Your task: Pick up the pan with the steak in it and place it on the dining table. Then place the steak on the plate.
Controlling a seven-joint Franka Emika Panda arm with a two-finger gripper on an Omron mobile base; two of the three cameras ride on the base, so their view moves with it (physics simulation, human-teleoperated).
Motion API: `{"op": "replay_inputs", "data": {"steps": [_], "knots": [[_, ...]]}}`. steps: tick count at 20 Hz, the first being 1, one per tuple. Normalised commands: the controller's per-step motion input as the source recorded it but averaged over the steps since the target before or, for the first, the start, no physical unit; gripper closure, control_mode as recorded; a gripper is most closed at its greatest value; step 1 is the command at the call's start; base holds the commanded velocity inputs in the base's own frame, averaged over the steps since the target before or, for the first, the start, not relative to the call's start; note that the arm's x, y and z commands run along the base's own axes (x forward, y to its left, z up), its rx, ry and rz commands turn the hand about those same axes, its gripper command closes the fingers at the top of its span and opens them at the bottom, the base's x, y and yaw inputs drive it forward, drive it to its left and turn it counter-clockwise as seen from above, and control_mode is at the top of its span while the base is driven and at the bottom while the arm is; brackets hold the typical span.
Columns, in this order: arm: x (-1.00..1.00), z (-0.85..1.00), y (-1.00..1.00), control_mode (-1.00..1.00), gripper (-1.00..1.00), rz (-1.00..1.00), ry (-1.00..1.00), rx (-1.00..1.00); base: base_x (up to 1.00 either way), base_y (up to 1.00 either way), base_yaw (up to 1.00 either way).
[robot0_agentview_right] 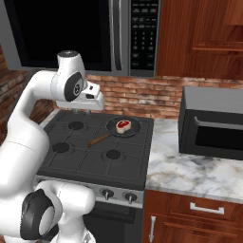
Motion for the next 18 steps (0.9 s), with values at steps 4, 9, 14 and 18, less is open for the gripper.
{"op": "replay_inputs", "data": {"steps": [4,9,14,18], "knots": [[-0.07,-0.04,0.01,-1.0,-1.0,0.0,0.01,0.0,0.0,0.0,0.0],[-0.02,-0.16,0.01,-1.0,-1.0,0.0,0.0,0.0,0.0,0.0,0.0],[0.0,-0.15,0.03,-1.0,-1.0,-0.03,-0.03,-0.04,0.0,0.0,0.0],[0.01,-0.09,0.07,-1.0,-1.0,-0.02,0.01,-0.02,0.0,0.0,0.0]]}}
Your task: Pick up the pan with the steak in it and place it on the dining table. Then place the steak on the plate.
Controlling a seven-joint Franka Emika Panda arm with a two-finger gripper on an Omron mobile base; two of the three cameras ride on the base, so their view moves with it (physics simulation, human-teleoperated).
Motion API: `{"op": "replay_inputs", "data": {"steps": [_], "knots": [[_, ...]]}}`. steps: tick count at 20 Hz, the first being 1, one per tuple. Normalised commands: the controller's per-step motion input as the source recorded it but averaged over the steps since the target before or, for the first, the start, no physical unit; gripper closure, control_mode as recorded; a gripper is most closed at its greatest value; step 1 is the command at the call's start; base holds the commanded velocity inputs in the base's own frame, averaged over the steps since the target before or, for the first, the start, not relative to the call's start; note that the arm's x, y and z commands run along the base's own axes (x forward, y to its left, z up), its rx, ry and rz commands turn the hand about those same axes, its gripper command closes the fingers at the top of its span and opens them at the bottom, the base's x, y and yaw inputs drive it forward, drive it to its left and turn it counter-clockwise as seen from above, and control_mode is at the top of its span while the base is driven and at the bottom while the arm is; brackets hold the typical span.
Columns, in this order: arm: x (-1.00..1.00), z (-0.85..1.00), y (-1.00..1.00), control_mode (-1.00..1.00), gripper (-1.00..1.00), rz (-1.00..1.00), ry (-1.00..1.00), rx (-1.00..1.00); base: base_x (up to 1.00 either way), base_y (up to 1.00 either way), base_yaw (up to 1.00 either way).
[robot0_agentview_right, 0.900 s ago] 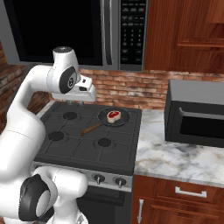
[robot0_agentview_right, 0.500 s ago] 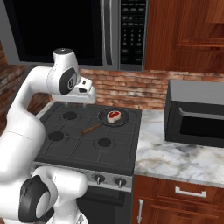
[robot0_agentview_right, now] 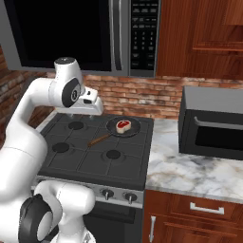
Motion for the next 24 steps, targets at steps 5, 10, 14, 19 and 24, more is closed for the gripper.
{"op": "replay_inputs", "data": {"steps": [5,10,14,19,24], "knots": [[0.12,-0.37,0.13,-1.0,-1.0,-0.08,0.01,-0.08,0.0,0.0,0.0],[0.2,-0.43,0.09,-1.0,-1.0,-0.1,0.0,-0.08,0.0,0.0,0.0],[0.34,-0.44,0.05,-1.0,-1.0,-0.13,0.0,-0.05,0.0,0.0,0.0],[0.44,-0.41,0.01,-1.0,-1.0,-0.15,0.0,-0.02,0.0,0.0,0.0],[0.53,-0.38,0.0,-1.0,-1.0,-0.17,0.0,0.0,0.0,0.0,0.0]]}}
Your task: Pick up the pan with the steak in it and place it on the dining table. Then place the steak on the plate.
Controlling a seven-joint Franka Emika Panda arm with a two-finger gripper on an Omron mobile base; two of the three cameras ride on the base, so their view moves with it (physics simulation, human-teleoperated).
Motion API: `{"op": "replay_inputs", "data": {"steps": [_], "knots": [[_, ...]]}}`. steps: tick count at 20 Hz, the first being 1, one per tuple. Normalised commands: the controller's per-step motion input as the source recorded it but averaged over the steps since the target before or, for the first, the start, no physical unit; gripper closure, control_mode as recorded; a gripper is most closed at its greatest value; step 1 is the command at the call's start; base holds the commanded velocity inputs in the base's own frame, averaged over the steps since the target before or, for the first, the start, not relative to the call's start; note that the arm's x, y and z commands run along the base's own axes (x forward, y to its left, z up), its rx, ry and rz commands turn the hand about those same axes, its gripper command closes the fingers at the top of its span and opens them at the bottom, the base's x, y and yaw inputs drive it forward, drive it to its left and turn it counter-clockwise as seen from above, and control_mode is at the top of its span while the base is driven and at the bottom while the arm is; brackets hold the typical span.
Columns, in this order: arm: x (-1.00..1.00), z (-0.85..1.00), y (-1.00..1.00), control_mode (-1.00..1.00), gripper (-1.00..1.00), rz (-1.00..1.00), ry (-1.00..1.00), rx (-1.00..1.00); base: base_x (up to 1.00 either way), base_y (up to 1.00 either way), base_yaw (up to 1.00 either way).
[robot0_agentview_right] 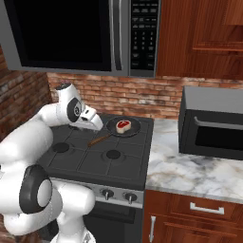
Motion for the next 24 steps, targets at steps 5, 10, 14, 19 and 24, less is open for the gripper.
{"op": "replay_inputs", "data": {"steps": [5,10,14,19,24], "knots": [[0.5,-0.39,0.0,-1.0,-1.0,-0.17,0.0,0.0,0.0,0.0,0.0],[0.43,-0.36,0.02,-1.0,-1.0,-0.16,0.0,0.0,0.0,0.0,0.0],[0.32,-0.34,0.03,-1.0,-1.0,-0.14,0.0,0.0,0.0,0.0,0.0],[0.03,-0.07,0.0,-1.0,-1.0,-0.04,-0.02,0.0,0.0,0.0,0.0],[0.01,-0.29,-0.11,-1.0,-1.0,0.03,-0.04,0.03,0.0,0.0,0.0]]}}
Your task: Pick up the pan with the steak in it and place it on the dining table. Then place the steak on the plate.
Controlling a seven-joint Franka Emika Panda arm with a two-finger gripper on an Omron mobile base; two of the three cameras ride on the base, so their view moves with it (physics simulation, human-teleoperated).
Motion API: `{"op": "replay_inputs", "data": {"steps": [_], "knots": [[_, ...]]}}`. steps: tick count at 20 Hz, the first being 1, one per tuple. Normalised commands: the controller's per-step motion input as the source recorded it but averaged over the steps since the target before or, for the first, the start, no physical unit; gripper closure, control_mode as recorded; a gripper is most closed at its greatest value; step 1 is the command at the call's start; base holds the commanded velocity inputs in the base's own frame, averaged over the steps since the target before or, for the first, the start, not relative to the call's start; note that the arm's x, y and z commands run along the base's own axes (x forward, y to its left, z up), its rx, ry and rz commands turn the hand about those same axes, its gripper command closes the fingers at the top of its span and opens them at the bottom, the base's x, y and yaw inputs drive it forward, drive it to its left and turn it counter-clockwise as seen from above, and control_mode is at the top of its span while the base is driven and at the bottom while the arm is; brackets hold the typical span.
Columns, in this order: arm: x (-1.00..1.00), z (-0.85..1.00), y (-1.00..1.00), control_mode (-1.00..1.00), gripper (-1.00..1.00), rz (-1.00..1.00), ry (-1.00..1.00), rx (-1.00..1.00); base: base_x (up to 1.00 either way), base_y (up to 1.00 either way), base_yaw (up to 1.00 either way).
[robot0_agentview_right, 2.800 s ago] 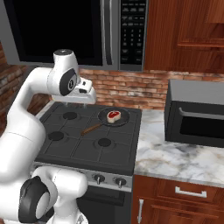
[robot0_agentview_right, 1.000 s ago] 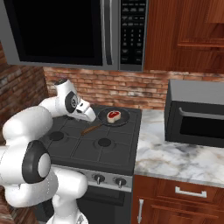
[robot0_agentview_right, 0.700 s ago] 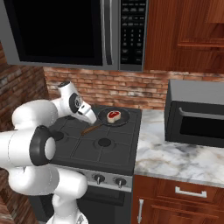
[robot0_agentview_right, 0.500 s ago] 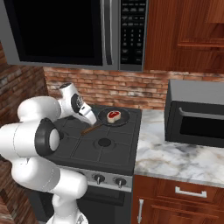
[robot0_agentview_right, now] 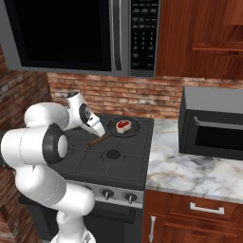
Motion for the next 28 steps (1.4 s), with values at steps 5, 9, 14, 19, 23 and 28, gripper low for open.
{"op": "replay_inputs", "data": {"steps": [5,9,14,19,23,28], "knots": [[0.18,-0.32,-0.03,-1.0,-1.0,0.03,-0.06,0.05,0.0,0.0,0.0],[0.36,-0.3,0.0,-1.0,-1.0,0.0,-0.05,0.07,0.0,0.0,0.0],[0.47,-0.27,0.0,-1.0,-1.0,0.0,-0.05,0.07,0.0,0.0,0.0],[0.52,-0.22,0.0,-1.0,-1.0,0.0,-0.05,0.06,0.0,0.0,0.0],[0.3,-0.18,0.08,-1.0,-1.0,0.0,-0.03,0.02,0.0,0.0,0.0],[0.01,-0.01,0.01,-1.0,-1.0,0.0,0.0,0.0,0.0,0.0,0.0]]}}
